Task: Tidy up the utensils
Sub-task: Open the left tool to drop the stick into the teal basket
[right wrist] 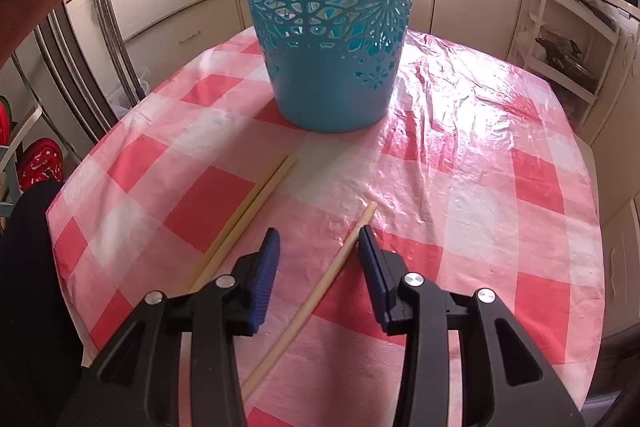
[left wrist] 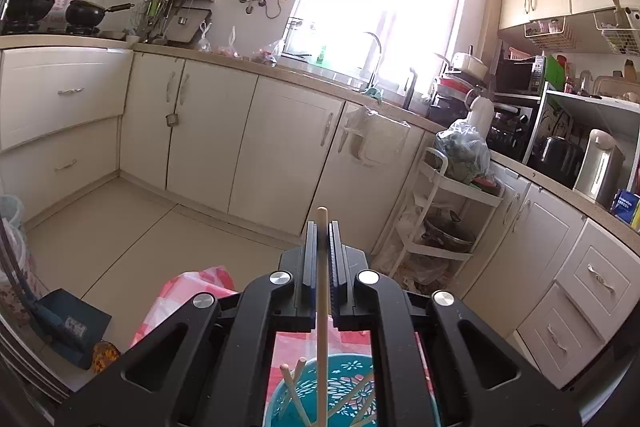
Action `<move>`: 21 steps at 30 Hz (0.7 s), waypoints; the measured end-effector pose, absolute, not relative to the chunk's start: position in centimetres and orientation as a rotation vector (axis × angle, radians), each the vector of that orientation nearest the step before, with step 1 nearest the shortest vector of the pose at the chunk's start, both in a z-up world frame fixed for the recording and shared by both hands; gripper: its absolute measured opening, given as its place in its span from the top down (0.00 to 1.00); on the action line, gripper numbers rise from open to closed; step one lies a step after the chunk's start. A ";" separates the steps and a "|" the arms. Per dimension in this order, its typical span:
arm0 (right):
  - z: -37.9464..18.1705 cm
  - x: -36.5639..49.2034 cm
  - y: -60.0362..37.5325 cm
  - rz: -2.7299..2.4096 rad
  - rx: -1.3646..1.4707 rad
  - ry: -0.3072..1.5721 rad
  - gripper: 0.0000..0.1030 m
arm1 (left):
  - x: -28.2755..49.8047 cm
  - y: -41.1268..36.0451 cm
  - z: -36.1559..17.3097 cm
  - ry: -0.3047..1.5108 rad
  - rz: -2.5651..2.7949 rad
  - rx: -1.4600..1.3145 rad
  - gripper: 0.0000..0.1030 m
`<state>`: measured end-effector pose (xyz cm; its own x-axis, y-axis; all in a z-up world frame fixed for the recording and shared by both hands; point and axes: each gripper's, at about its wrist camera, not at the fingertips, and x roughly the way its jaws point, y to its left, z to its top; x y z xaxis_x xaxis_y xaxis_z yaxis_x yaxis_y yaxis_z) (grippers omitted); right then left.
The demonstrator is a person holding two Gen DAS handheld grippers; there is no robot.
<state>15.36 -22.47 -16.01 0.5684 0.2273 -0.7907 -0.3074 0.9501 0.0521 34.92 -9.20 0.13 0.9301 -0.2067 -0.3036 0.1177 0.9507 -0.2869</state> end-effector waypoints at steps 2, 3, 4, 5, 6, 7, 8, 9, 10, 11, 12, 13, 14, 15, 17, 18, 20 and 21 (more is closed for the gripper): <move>-16.0 15.4 -22.4 0.315 -0.091 0.914 0.60 | 35.0 -9.4 -0.7 0.355 -0.174 -0.255 0.95; -16.0 15.4 -22.5 0.317 -0.087 0.915 0.60 | 34.8 -9.5 -1.1 0.360 -0.175 -0.248 0.95; -16.0 15.4 -22.5 0.318 -0.083 0.915 0.60 | 34.6 -9.6 -1.5 0.365 -0.177 -0.239 0.95; -16.0 15.4 -22.5 0.320 -0.079 0.916 0.60 | 34.4 -9.8 -1.8 0.376 -0.183 -0.226 0.95; -16.0 15.4 -22.6 0.323 -0.071 0.916 0.60 | 34.2 -10.0 -2.2 0.385 -0.187 -0.212 0.95; -16.0 15.4 -22.7 0.327 -0.060 0.917 0.60 | 34.0 -10.2 -2.5 0.395 -0.191 -0.196 0.95; -16.0 15.4 -22.9 0.332 -0.045 0.919 0.60 | 33.6 -10.2 -2.8 0.403 -0.194 -0.183 0.95; -16.0 15.5 -23.1 0.339 -0.027 0.921 0.60 | 33.2 -10.2 -3.0 0.413 -0.200 -0.165 0.94; -15.9 15.6 -23.5 0.345 -0.011 0.923 0.60 | 32.7 -10.2 -3.1 0.424 -0.206 -0.146 0.91; -15.9 15.6 -23.8 0.352 0.013 0.925 0.60 | 32.1 -10.1 -3.2 0.430 -0.205 -0.131 0.82; -15.9 15.7 -24.1 0.358 0.040 0.928 0.60 | 31.4 -9.7 -3.1 0.429 -0.198 -0.124 0.66; -15.9 15.8 -24.5 0.362 0.069 0.931 0.61 | 30.6 -9.1 -2.9 0.420 -0.186 -0.119 0.58; -15.9 15.9 -24.8 0.364 0.102 0.935 0.62 | 29.6 -8.5 -2.6 0.402 -0.169 -0.117 0.49; -16.0 15.9 -25.3 0.364 0.142 0.942 0.64 | 28.4 -7.6 -2.3 0.381 -0.150 -0.116 0.43; -16.0 16.0 -26.0 0.358 0.194 0.953 0.70 | 26.1 -5.5 -2.3 0.358 -0.112 -0.121 0.36; -16.1 16.0 -26.3 0.350 0.208 0.956 0.75 | 25.2 -4.5 -2.5 0.356 -0.092 -0.123 0.30; -16.1 16.0 -26.4 0.333 0.207 0.960 0.81 | 24.1 -2.6 -3.9 0.388 -0.050 -0.124 0.24; -16.0 16.1 -26.2 0.319 0.194 0.962 0.84 | 23.9 -1.5 -5.3 0.435 -0.033 -0.129 0.24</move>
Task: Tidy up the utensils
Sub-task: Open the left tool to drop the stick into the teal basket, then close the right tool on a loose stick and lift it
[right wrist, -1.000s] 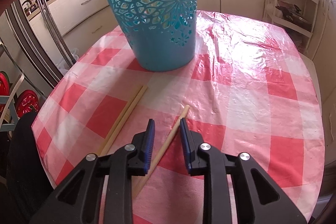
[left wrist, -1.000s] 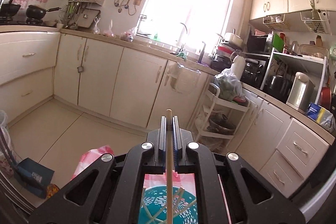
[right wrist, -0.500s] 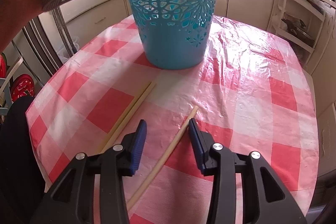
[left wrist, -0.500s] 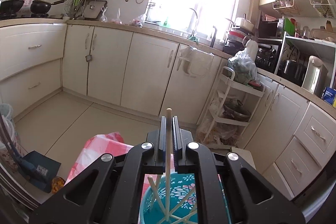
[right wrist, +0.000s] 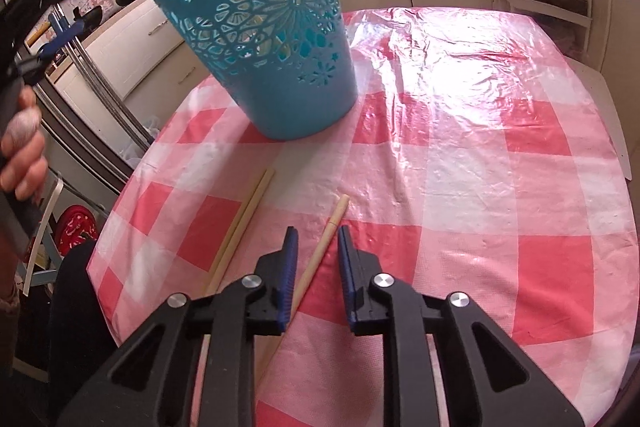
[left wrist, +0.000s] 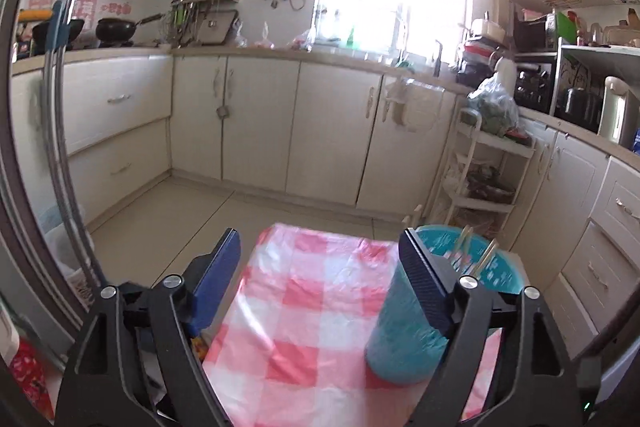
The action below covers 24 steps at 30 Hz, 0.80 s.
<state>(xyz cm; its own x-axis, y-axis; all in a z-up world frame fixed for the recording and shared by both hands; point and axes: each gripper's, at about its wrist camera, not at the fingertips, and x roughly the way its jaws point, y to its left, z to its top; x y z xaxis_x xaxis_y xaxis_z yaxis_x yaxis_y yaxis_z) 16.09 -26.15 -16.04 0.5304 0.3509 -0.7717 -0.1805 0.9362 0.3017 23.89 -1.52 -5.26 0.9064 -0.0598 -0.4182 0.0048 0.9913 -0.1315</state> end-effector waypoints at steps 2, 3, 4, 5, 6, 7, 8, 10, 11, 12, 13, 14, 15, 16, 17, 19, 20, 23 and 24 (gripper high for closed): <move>-15.9 16.2 -25.5 0.295 0.142 0.963 0.85 | 24.0 0.3 -8.3 0.543 -0.002 -0.161 0.24; -15.8 16.1 -24.9 0.286 0.096 0.963 0.85 | 24.2 1.2 -10.0 0.602 0.007 -0.185 0.24; -15.7 16.1 -24.4 0.291 0.050 0.966 0.87 | 24.4 1.7 -11.6 0.653 0.009 -0.200 0.24; -15.6 16.1 -23.8 0.320 0.001 0.975 0.90 | 24.7 2.0 -12.9 0.697 0.012 -0.205 0.24; -15.6 16.1 -23.4 0.341 -0.027 0.984 0.91 | 24.9 2.2 -14.3 0.740 0.013 -0.208 0.24; -15.6 16.1 -23.2 0.354 -0.045 0.997 0.92 | 25.0 2.3 -15.3 0.771 0.006 -0.211 0.24; -15.5 16.1 -23.1 0.356 -0.054 1.011 0.92 | 25.1 2.3 -16.1 0.797 -0.003 -0.214 0.24; -15.5 16.2 -23.1 0.333 -0.076 1.035 0.92 | 25.3 2.2 -17.2 0.826 -0.017 -0.214 0.24; -15.5 16.1 -23.0 0.322 -0.090 1.041 0.92 | 25.5 2.0 -17.6 0.837 -0.024 -0.211 0.23; -15.4 16.1 -22.8 0.313 -0.109 1.042 0.92 | 25.6 1.8 -17.9 0.841 -0.027 -0.208 0.23; -15.4 15.9 -22.5 0.304 -0.133 1.040 0.92 | 25.6 1.6 -18.3 0.846 -0.030 -0.204 0.23; -15.4 15.9 -22.2 0.295 -0.152 1.036 0.92 | 25.9 1.2 -18.4 0.850 -0.028 -0.200 0.22; -15.4 15.9 -22.1 0.293 -0.152 1.033 0.92 | 26.0 0.9 -18.8 0.858 -0.023 -0.195 0.22; -15.4 15.7 -22.4 0.294 -0.137 1.030 0.92 | 26.2 0.7 -19.0 0.863 -0.023 -0.190 0.22; -15.4 15.7 -22.9 0.297 -0.107 1.029 0.93 | 26.2 0.5 -18.9 0.855 -0.027 -0.185 0.22; -15.4 15.7 -24.2 0.313 0.014 1.036 0.94 | 26.3 0.1 -19.1 0.867 -0.034 -0.170 0.20; -15.3 15.5 -25.2 0.337 0.098 1.027 0.94 | 26.4 -0.2 -19.3 0.882 -0.043 -0.157 0.20; -14.0 14.6 -27.3 0.396 0.280 0.984 0.94 | 26.6 -1.1 -19.5 0.903 -0.052 -0.107 0.19; -13.4 14.3 -27.9 0.418 0.328 0.963 0.94 | 26.7 -1.4 -19.5 0.908 -0.052 -0.094 0.19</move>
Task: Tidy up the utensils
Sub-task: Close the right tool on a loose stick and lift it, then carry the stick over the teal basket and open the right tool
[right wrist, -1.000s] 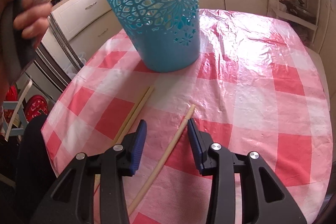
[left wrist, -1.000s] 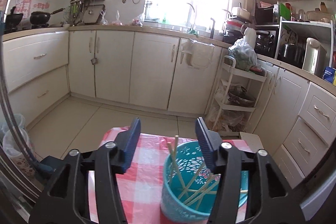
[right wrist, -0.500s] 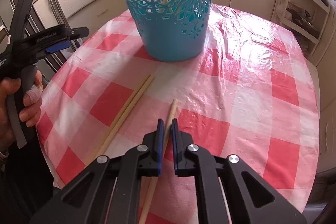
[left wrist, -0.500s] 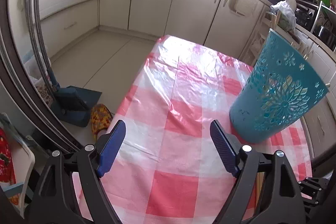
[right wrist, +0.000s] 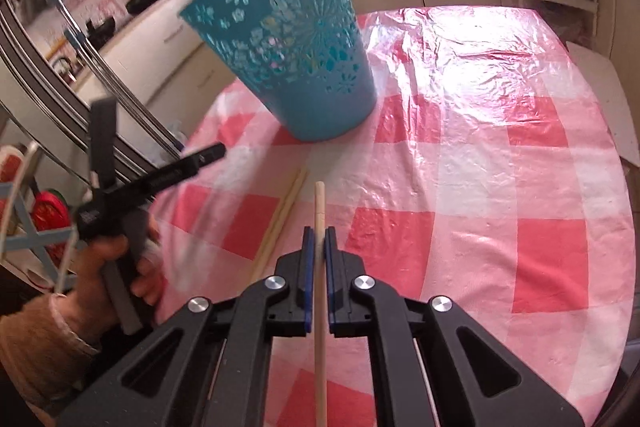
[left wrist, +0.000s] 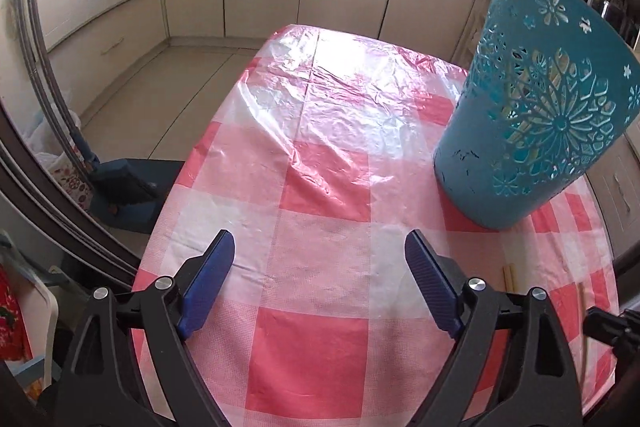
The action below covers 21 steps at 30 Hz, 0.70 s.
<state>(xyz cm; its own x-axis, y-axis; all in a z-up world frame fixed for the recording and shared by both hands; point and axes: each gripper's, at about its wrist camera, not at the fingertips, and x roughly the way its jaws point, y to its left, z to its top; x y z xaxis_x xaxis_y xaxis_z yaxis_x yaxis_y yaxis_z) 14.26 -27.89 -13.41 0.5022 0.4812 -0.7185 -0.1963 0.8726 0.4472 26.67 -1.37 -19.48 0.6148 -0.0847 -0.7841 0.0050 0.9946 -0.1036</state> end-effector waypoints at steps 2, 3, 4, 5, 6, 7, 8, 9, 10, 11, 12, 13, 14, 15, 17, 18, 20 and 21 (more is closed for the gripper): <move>-11.8 13.8 -28.9 0.457 0.396 0.915 0.94 | 26.7 -1.7 -19.5 0.913 -0.051 -0.081 0.18; -10.8 13.6 -29.2 0.477 0.423 0.887 0.94 | 26.7 -1.7 -19.5 0.914 -0.051 -0.082 0.18; -9.9 13.5 -29.4 0.493 0.445 0.862 0.94 | 26.7 -1.7 -19.4 0.914 -0.051 -0.083 0.17; -8.8 13.5 -29.6 0.510 0.467 0.831 0.94 | 26.7 -1.6 -19.4 0.915 -0.050 -0.085 0.17; -7.8 13.5 -29.8 0.524 0.484 0.802 0.94 | 26.6 -1.6 -19.4 0.916 -0.051 -0.086 0.16; -6.8 13.5 -29.8 0.537 0.496 0.777 0.94 | 26.6 -1.7 -19.4 0.917 -0.051 -0.084 0.16; -5.6 13.6 -29.9 0.552 0.507 0.747 0.94 | 26.6 -1.7 -19.4 0.918 -0.051 -0.082 0.16; -4.6 14.0 -30.1 0.562 0.512 0.721 0.94 | 26.6 -1.7 -19.4 0.919 -0.050 -0.079 0.16; -3.3 14.2 -30.0 0.568 0.511 0.690 0.94 | 26.6 -1.8 -19.4 0.920 -0.049 -0.077 0.15; -2.0 14.7 -29.9 0.570 0.509 0.660 0.94 | 26.6 -1.8 -19.4 0.920 -0.049 -0.076 0.15; -0.9 15.3 -29.7 0.571 0.507 0.631 0.94 | 26.6 -1.8 -19.4 0.920 -0.049 -0.075 0.15; 0.4 15.9 -29.4 0.568 0.500 0.595 0.94 | 26.6 -1.8 -19.4 0.920 -0.048 -0.076 0.15; 1.6 16.5 -29.1 0.557 0.488 0.560 0.94 | 26.6 -1.8 -19.4 0.919 -0.048 -0.076 0.15; 2.8 17.1 -28.8 0.548 0.478 0.527 0.94 | 26.6 -1.8 -19.4 0.919 -0.048 -0.077 0.15; 4.7 18.7 -28.1 0.521 0.462 0.462 0.94 | 26.6 -1.8 -19.4 0.918 -0.047 -0.078 0.15; 5.4 19.4 -27.7 0.500 0.451 0.425 0.94 | 26.6 -1.8 -19.4 0.918 -0.047 -0.079 0.15; 6.9 21.1 -26.8 0.456 0.436 0.346 0.94 | 26.6 -1.8 -19.4 0.919 -0.048 -0.077 0.15; 7.1 21.7 -26.7 0.427 0.429 0.320 0.94 | 26.6 -1.8 -19.4 0.919 -0.047 -0.075 0.15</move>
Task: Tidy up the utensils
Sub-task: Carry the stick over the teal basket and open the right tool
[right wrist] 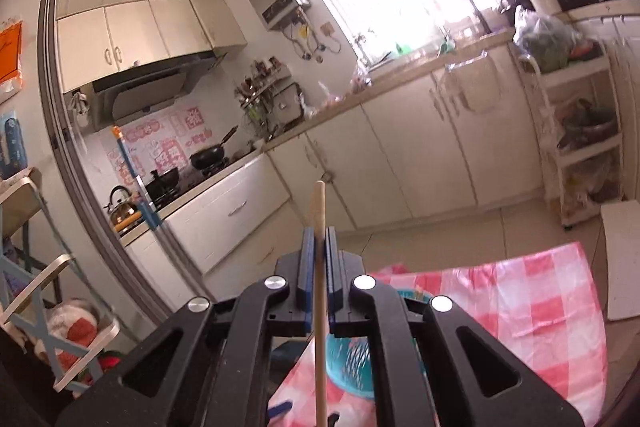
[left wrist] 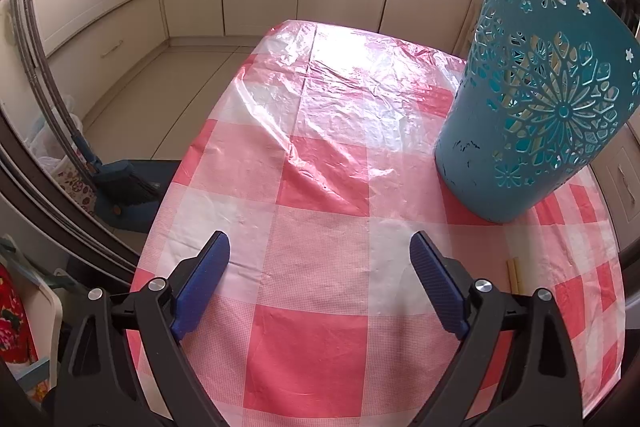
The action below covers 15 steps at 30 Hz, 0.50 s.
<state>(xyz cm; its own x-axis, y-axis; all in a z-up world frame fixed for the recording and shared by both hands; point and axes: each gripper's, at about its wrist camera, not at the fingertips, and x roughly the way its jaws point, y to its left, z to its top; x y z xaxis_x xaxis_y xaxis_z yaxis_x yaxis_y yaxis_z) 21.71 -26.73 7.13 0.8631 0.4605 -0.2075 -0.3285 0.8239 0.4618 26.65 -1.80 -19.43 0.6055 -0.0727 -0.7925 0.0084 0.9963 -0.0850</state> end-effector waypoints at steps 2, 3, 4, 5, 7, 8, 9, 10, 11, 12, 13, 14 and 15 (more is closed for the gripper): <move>7.4 23.5 -26.0 0.365 0.421 0.272 0.94 | 26.7 -1.9 -19.5 0.921 -0.047 -0.072 0.15; 7.3 24.2 -25.6 0.333 0.416 0.253 0.94 | 26.6 -1.9 -19.5 0.921 -0.047 -0.070 0.15; 7.2 24.9 -25.3 0.310 0.408 0.238 0.94 | 26.6 -1.8 -19.5 0.921 -0.048 -0.070 0.15; 6.9 25.6 -24.9 0.279 0.395 0.229 0.94 | 26.6 -1.8 -19.5 0.921 -0.048 -0.070 0.15; 5.9 26.5 -24.2 0.235 0.366 0.225 0.94 | 26.6 -1.9 -19.5 0.921 -0.048 -0.070 0.15; 5.3 27.0 -24.0 0.219 0.350 0.235 0.94 | 26.6 -1.9 -19.5 0.921 -0.047 -0.070 0.15; 4.5 27.5 -23.6 0.206 0.335 0.251 0.94 | 26.6 -1.9 -19.5 0.921 -0.048 -0.070 0.15; 3.9 27.9 -23.6 0.193 0.323 0.266 0.94 | 26.6 -1.9 -19.5 0.921 -0.048 -0.070 0.15; 3.2 28.1 -23.5 0.188 0.309 0.281 0.94 | 26.6 -1.9 -19.5 0.921 -0.048 -0.071 0.15; 2.5 28.1 -23.4 0.184 0.297 0.297 0.94 | 26.6 -1.9 -19.5 0.920 -0.048 -0.072 0.15; 2.0 28.2 -23.3 0.184 0.289 0.312 0.94 | 26.7 -2.0 -19.5 0.920 -0.049 -0.071 0.15; 1.5 28.2 -23.4 0.185 0.286 0.328 0.94 | 26.7 -2.0 -19.5 0.921 -0.049 -0.071 0.15; 1.1 27.9 -23.5 0.188 0.286 0.340 0.94 | 26.7 -2.0 -19.5 0.921 -0.049 -0.070 0.15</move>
<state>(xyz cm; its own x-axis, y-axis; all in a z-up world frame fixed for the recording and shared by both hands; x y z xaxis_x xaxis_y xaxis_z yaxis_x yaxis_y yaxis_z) 27.93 -23.48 1.09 0.9261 0.2282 -0.3005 -0.1328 0.9425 0.3067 26.65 -1.97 -19.50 0.6043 -0.0724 -0.7935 0.0121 0.9966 -0.0817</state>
